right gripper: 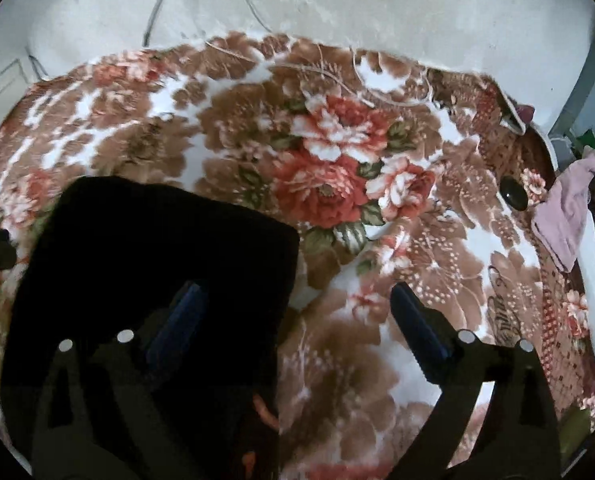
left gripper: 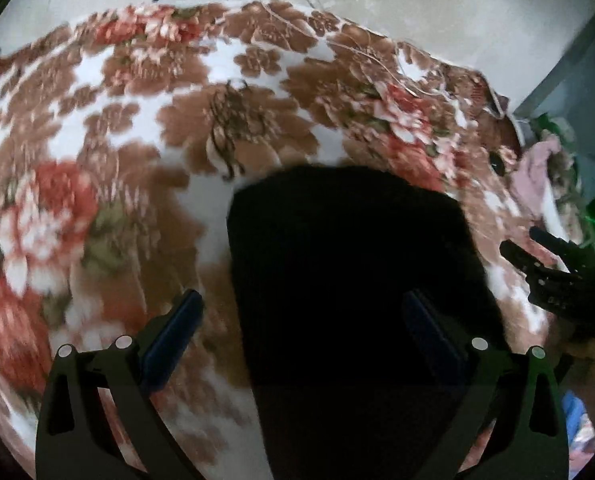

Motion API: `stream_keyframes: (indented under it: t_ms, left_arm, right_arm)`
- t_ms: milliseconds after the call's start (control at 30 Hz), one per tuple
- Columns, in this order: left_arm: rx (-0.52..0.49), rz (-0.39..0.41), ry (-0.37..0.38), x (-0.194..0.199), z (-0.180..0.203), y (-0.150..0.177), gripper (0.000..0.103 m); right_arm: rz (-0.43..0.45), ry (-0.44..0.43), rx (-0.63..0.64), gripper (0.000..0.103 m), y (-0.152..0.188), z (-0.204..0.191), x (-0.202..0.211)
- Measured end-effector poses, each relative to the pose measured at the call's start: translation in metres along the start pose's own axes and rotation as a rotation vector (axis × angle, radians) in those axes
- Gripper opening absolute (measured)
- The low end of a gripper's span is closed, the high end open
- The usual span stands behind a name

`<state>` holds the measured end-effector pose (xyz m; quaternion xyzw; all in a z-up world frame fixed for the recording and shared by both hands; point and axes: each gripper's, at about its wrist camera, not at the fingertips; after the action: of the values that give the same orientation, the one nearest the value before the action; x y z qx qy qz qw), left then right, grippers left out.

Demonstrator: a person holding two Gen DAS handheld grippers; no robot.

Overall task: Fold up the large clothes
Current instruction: 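Grasp the black hoodie bundle with both grippers and lift it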

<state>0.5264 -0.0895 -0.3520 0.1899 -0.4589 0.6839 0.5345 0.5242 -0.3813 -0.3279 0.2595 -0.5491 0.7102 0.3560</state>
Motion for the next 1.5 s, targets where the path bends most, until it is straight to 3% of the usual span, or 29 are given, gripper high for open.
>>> stream_keyframes:
  t_ms: [133, 233, 333, 500, 667, 767, 833, 900, 1033, 1100, 1167, 1233, 1300, 1467, 1500]
  left_arm:
    - [0.044, -0.039, 0.057, 0.010, -0.001, 0.025, 0.098]
    - [0.100, -0.022, 0.068, 0.010, -0.010, 0.040, 0.098]
    - [0.166, -0.059, 0.105, -0.005, -0.019, 0.052, 0.098]
    - [0.167, -0.096, 0.152, -0.024, -0.022, 0.056, 0.098]
    - [0.201, -0.146, 0.232, -0.041, -0.034, 0.055, 0.099]
    - [0.133, -0.143, 0.251, -0.048, -0.036, 0.057, 0.099]
    - [0.148, -0.158, 0.288, -0.058, -0.046, 0.061, 0.099]
    - [0.225, -0.174, 0.365, -0.069, -0.061, 0.064, 0.099]
    - [0.232, -0.174, 0.407, -0.075, -0.066, 0.067, 0.099]
    - [0.260, -0.193, 0.420, -0.076, -0.066, 0.068, 0.099]
    - [0.300, -0.232, 0.461, -0.074, -0.064, 0.069, 0.098]
    - [0.240, -0.248, 0.475, -0.070, -0.053, 0.069, 0.098]
    - [0.221, -0.244, 0.481, -0.074, -0.055, 0.072, 0.099]
    - [0.303, -0.217, 0.508, -0.093, -0.068, 0.076, 0.099]
    - [0.312, -0.225, 0.513, -0.092, -0.066, 0.076, 0.098]
  right_arm:
    - [0.012, -0.018, -0.008, 0.098, 0.012, 0.013, 0.031]
    - [-0.037, -0.062, -0.009, 0.098, 0.026, 0.025, 0.035]
    - [-0.173, -0.230, -0.081, 0.098, 0.047, 0.044, 0.014]
    - [-0.386, -0.479, -0.301, 0.098, 0.073, 0.063, -0.038]
    - [-0.505, -0.691, -0.431, 0.098, 0.078, 0.041, -0.081]
    - [-0.574, -0.801, -0.427, 0.098, 0.076, 0.016, -0.098]
    - [-0.603, -0.804, -0.393, 0.099, 0.075, 0.001, -0.109]
    - [-0.622, -0.815, -0.404, 0.099, 0.077, -0.005, -0.119]
    - [-0.630, -0.842, -0.410, 0.099, 0.077, -0.007, -0.124]
    - [-0.653, -0.874, -0.418, 0.099, 0.078, -0.008, -0.122]
    - [-0.688, -0.966, -0.376, 0.097, 0.076, -0.018, -0.109]
    - [-0.646, -0.953, -0.296, 0.097, 0.065, -0.027, -0.091]
    - [-0.659, -0.959, -0.318, 0.097, 0.063, -0.033, -0.093]
    - [-0.707, -0.997, -0.430, 0.099, 0.073, -0.042, -0.122]
    - [-0.708, -1.002, -0.431, 0.095, 0.073, -0.041, -0.121]
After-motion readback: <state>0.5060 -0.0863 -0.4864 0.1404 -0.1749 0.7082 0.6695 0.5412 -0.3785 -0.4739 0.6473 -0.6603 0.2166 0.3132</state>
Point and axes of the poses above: each gripper's, at about its wrist camera, not at the fingertips, and x roughly against the way its jaws point, z to its right, y to its underside, and after that the axes turned 11 degrees about y, right-handed
